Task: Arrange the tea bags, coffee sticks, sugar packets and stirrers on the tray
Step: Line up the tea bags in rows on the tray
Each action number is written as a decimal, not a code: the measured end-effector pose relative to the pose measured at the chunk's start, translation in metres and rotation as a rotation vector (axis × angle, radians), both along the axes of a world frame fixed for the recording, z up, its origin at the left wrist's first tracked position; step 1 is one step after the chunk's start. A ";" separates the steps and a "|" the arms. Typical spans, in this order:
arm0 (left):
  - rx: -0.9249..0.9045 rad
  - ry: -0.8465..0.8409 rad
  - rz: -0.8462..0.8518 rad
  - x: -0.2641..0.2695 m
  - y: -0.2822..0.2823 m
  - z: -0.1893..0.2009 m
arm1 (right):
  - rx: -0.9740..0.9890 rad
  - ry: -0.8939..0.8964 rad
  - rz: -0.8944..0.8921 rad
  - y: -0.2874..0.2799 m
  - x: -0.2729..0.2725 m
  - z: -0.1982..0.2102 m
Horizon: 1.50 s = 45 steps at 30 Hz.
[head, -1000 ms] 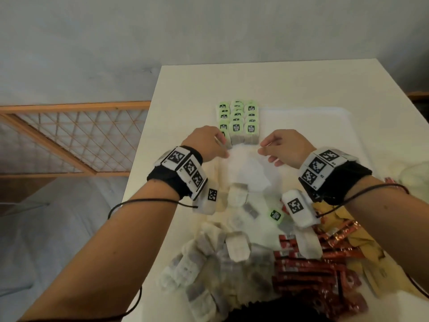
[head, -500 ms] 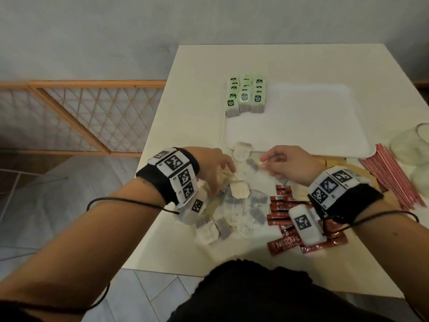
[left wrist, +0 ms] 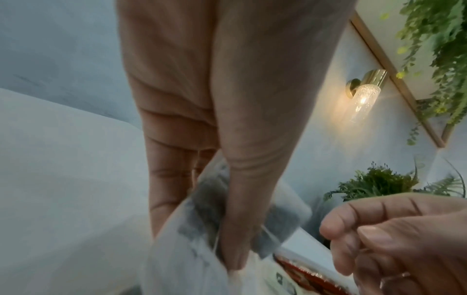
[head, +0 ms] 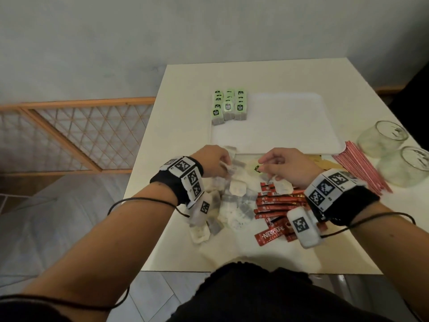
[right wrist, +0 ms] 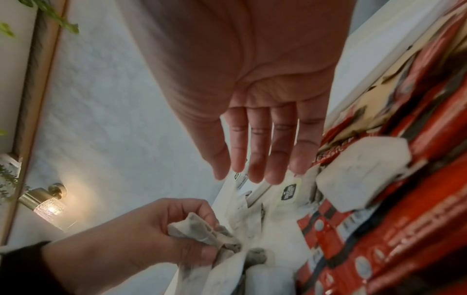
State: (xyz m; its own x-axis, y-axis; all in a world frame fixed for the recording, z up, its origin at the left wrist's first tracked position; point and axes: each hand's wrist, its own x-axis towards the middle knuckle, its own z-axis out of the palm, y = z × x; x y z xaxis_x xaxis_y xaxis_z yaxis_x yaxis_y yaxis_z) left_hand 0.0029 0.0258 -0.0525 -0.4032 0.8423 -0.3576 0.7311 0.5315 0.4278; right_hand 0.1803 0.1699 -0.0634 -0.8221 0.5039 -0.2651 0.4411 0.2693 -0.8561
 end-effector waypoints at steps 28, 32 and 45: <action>0.421 -0.727 0.244 0.036 0.041 0.009 | -0.021 0.064 -0.007 0.016 0.002 0.029; 0.449 -0.821 0.299 0.037 0.040 0.008 | -0.073 0.109 -0.071 0.022 -0.001 0.033; 0.464 -0.907 0.528 -0.004 0.041 0.003 | -0.219 0.250 -0.206 0.052 -0.048 0.036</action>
State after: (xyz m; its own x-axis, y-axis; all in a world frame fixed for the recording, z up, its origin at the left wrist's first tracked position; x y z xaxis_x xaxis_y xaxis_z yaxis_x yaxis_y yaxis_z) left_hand -0.0011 0.0666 -0.0499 -0.4982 0.7714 -0.3959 -0.2137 0.3333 0.9183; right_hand 0.1328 0.2217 -0.0277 -0.7623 0.6191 -0.1886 0.2370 -0.0042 -0.9715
